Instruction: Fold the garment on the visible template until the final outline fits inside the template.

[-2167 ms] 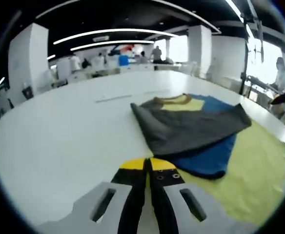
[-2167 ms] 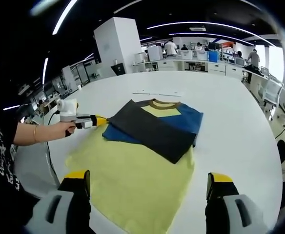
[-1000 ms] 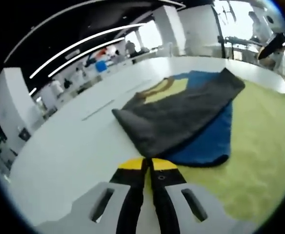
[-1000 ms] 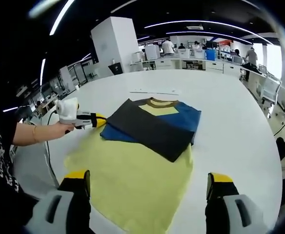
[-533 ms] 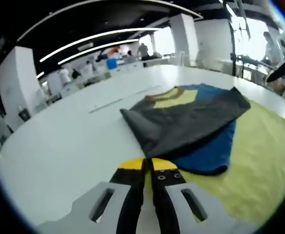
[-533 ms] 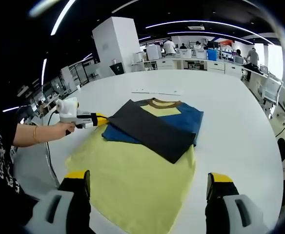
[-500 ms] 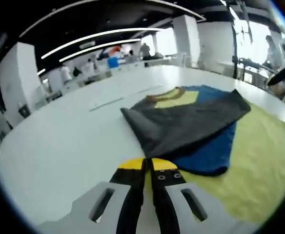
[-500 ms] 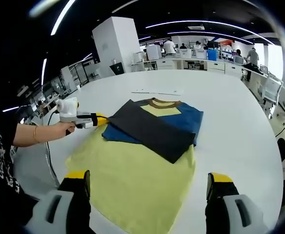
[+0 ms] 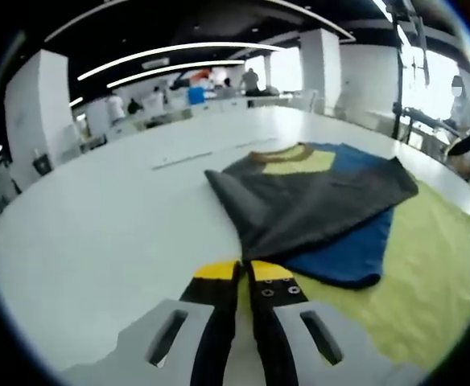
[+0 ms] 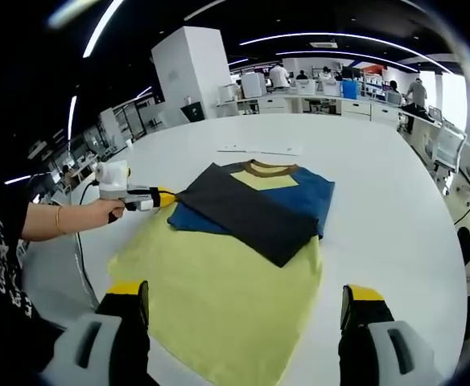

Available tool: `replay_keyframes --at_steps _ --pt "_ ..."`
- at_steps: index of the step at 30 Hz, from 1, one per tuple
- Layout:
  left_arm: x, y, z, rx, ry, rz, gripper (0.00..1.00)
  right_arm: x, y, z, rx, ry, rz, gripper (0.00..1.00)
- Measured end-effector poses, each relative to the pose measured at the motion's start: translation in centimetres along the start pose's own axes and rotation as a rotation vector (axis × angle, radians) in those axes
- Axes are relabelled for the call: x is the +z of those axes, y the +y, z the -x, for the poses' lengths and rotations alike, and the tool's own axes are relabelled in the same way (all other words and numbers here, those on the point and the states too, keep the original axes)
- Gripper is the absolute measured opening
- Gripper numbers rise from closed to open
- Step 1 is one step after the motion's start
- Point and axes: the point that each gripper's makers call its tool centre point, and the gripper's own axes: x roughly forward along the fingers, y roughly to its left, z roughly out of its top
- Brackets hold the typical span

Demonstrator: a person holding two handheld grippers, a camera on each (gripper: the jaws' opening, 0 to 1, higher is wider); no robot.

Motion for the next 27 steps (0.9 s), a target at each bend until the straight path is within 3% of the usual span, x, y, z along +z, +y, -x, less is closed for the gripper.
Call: replay_keyframes --at_steps 3,11,20,27 --pt "0.2 0.1 0.4 0.001 -0.010 0.036 0.10 0.0 0.0 0.0 0.002 0.000 0.001 1.00" --pt "1.9 -0.3 1.4 -0.010 -0.058 0.030 0.43 0.2 0.1 -0.3 0.010 -0.005 0.013 1.00" --pt "2.3 -1.6 3.0 -0.058 -0.075 -0.018 0.71 0.2 0.2 -0.7 0.020 -0.005 0.022 1.00" --pt "1.7 -2.5 4.7 -0.087 -0.041 -0.003 0.82 -0.6 0.0 -0.8 0.012 -0.012 -0.013 1.00"
